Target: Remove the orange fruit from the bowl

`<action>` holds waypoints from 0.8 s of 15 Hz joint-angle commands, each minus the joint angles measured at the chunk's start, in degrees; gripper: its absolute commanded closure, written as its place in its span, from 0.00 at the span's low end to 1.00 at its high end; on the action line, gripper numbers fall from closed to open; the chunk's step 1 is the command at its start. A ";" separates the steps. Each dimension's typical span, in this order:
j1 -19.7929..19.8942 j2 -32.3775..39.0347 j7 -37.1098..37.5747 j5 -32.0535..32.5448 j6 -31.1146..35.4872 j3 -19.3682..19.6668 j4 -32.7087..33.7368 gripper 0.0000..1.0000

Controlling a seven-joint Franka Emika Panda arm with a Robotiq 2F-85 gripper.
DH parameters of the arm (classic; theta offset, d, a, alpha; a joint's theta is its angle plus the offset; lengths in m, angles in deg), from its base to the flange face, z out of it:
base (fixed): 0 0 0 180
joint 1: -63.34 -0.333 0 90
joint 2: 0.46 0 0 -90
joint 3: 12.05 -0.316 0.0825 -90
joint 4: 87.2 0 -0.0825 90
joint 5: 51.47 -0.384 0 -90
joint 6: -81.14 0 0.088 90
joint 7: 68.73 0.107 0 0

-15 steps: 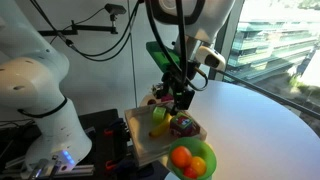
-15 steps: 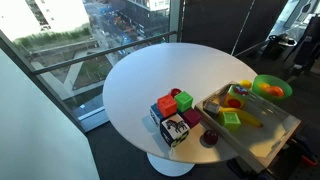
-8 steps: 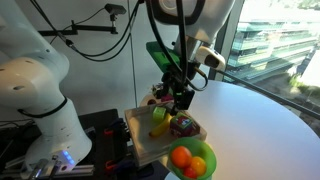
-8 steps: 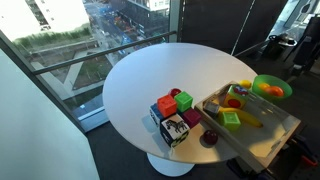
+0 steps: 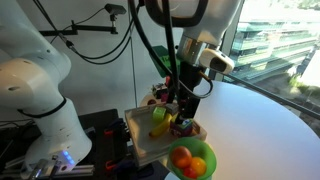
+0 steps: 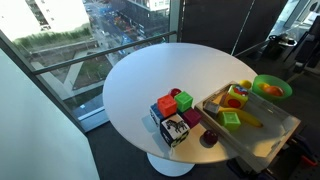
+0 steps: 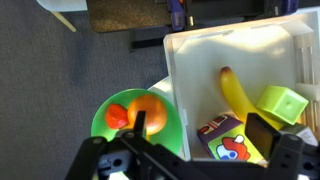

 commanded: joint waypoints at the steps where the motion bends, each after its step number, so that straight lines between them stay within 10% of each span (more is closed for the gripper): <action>1: 1.14 2.28 3.47 0.60 8.93 -0.50 -1.57 0.00; 12: 1.35 14.05 14.62 5.75 29.98 -1.91 -5.13 0.00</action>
